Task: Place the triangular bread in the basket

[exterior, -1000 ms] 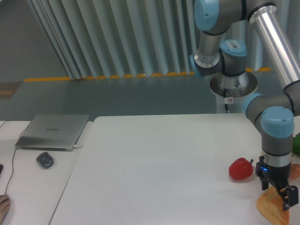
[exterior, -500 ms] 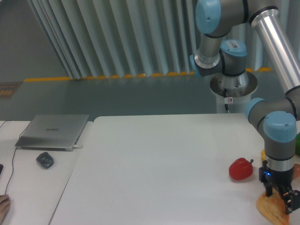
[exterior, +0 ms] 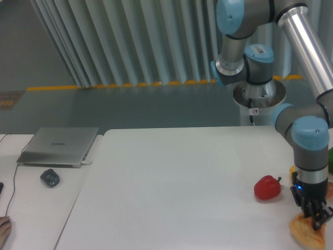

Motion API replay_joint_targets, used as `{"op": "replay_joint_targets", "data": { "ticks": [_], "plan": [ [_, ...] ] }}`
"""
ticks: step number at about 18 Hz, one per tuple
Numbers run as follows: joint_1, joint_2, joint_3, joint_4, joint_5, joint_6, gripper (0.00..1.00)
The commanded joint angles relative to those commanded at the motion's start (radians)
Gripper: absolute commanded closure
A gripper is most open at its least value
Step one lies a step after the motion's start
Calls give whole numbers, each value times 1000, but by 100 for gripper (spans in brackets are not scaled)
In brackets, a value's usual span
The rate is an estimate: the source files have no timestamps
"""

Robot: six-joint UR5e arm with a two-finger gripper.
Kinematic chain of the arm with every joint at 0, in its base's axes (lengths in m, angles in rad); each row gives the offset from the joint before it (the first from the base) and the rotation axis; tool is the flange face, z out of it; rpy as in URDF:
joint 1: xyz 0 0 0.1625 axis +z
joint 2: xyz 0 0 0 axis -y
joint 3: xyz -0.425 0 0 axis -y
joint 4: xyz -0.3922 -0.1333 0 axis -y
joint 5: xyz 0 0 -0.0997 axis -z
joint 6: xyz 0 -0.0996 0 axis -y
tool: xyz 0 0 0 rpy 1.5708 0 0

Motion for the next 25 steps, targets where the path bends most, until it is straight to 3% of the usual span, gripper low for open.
{"op": "replay_joint_targets", "data": {
  "ticks": [3, 6, 9, 17, 23, 24, 25],
  "plan": [
    [75, 71, 0, -92, -5, 20, 100],
    [170, 123, 5, -170, -9, 202, 100],
    [256, 132, 9, -213, -15, 354, 100],
    [422, 126, 8, -215, -35, 688, 100],
    [508, 94, 2, -172, -40, 810, 100],
    [517, 91, 1, -167, -46, 833, 91],
    [520, 80, 0, -166, -52, 848, 46]
  ]
}}
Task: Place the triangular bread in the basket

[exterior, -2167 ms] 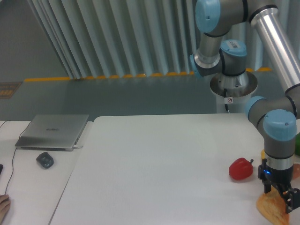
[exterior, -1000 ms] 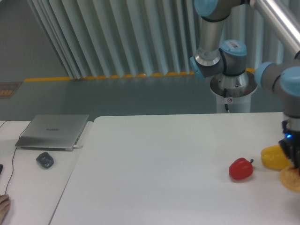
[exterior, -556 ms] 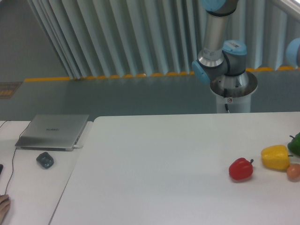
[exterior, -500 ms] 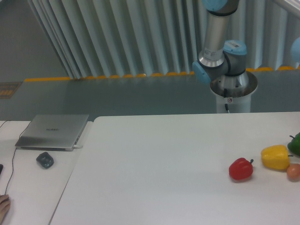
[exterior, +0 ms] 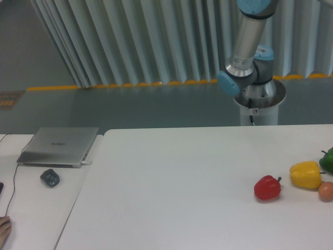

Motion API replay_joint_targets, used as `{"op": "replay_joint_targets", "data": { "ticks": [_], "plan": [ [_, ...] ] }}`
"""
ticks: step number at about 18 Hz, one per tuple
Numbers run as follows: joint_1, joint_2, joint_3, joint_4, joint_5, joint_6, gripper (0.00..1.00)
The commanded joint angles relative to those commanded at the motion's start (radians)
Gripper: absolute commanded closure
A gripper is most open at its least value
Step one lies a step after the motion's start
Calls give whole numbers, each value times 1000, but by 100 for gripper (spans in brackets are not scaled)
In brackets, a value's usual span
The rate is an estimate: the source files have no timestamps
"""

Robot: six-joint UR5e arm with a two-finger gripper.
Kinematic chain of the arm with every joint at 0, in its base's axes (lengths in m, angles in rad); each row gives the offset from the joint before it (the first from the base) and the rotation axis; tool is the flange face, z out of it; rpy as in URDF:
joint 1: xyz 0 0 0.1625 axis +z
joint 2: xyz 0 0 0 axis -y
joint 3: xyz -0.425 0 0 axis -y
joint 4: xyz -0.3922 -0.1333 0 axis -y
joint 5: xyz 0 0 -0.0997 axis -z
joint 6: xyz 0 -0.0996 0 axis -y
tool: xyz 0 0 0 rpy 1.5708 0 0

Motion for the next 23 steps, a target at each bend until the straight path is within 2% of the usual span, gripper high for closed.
{"op": "replay_joint_targets", "data": {
  "ticks": [2, 3, 10, 12, 13, 16, 18, 23],
  "plan": [
    [0, 3, 0, 2, -11, 5, 8],
    [-3, 6, -3, 2, -24, 11, 0],
    [-14, 26, -25, 2, -35, 29, 0],
    [-37, 34, -31, -9, -44, 45, 0],
    [-60, 52, -35, -24, -46, 45, 0],
    [-174, 144, -45, -121, -38, 39, 0],
    [-245, 164, -55, -170, -22, 28, 0],
    [-250, 166, -72, -170, -17, 28, 0]
  ]
}}
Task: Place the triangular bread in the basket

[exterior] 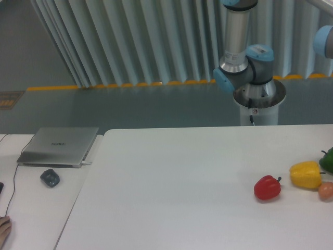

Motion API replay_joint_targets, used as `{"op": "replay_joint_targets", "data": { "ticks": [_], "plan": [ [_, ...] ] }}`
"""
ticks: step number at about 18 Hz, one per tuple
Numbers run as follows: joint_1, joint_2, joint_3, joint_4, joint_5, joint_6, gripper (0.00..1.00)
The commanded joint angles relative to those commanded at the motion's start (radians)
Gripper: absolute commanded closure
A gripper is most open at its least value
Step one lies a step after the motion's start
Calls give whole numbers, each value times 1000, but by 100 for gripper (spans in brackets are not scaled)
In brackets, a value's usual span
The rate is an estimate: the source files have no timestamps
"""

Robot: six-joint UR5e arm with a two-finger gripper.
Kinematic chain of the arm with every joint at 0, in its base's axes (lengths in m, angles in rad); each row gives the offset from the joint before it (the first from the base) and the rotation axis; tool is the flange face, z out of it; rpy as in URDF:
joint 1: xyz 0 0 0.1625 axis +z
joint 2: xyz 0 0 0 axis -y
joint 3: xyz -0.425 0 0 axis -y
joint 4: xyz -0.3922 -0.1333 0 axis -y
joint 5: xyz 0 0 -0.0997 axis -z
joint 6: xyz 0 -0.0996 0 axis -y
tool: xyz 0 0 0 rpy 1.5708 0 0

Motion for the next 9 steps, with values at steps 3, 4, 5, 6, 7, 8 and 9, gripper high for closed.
{"op": "replay_joint_targets", "data": {
  "ticks": [3, 4, 5, 6, 7, 8, 9],
  "plan": [
    [0, -2, -2, -9, 11, -2, 0],
    [0, 2, 0, -29, 47, -2, 0],
    [0, 2, 3, -41, 57, -2, 0],
    [0, 0, 6, -48, 60, -2, 0],
    [0, 0, 6, -49, 60, -5, 0],
    [0, 0, 6, -49, 60, -23, 0],
    [-5, -2, 6, -49, 60, -38, 0]
  ]
}}
